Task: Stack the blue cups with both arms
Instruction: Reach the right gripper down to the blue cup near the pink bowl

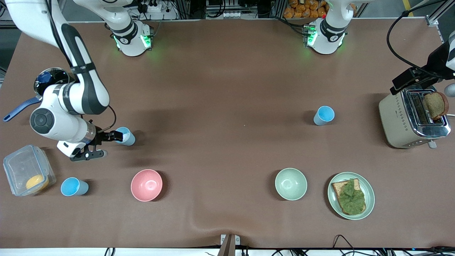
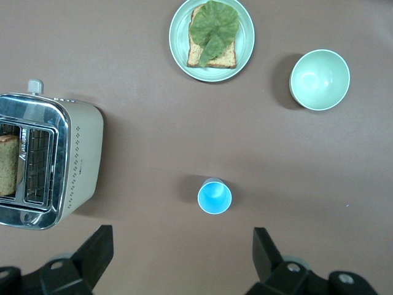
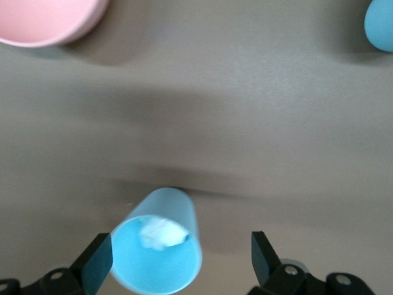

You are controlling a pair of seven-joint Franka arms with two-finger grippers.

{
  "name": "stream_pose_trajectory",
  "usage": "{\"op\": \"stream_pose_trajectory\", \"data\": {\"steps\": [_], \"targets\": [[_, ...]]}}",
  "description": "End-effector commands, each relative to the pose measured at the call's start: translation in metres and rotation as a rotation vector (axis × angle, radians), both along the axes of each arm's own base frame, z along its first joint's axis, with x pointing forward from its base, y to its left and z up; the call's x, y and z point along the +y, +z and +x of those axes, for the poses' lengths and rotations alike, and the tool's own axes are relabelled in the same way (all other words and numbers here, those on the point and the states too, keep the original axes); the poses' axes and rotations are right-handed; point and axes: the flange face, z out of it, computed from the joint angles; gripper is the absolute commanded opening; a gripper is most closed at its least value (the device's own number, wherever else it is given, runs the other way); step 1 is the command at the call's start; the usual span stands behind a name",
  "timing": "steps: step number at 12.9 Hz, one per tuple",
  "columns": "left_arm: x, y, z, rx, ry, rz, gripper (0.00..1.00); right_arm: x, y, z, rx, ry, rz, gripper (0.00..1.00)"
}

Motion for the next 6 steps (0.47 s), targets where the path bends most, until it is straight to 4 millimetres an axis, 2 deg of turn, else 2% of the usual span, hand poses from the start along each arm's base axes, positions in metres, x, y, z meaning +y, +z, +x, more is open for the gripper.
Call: {"op": "stream_pose_trajectory", "data": {"steps": [1, 6], "targets": [[0.001, 0.002, -0.001, -0.001, 0.002, 0.006, 1.0, -0.025, -0.018, 0.0, 0.007, 0.075, 0.023, 1.0], [0.0, 0.003, 0.0, -0.007, -0.002, 0.007, 1.0, -0.012, -0.03, -0.011, 0.061, 0.172, 0.165, 1.0]]}}
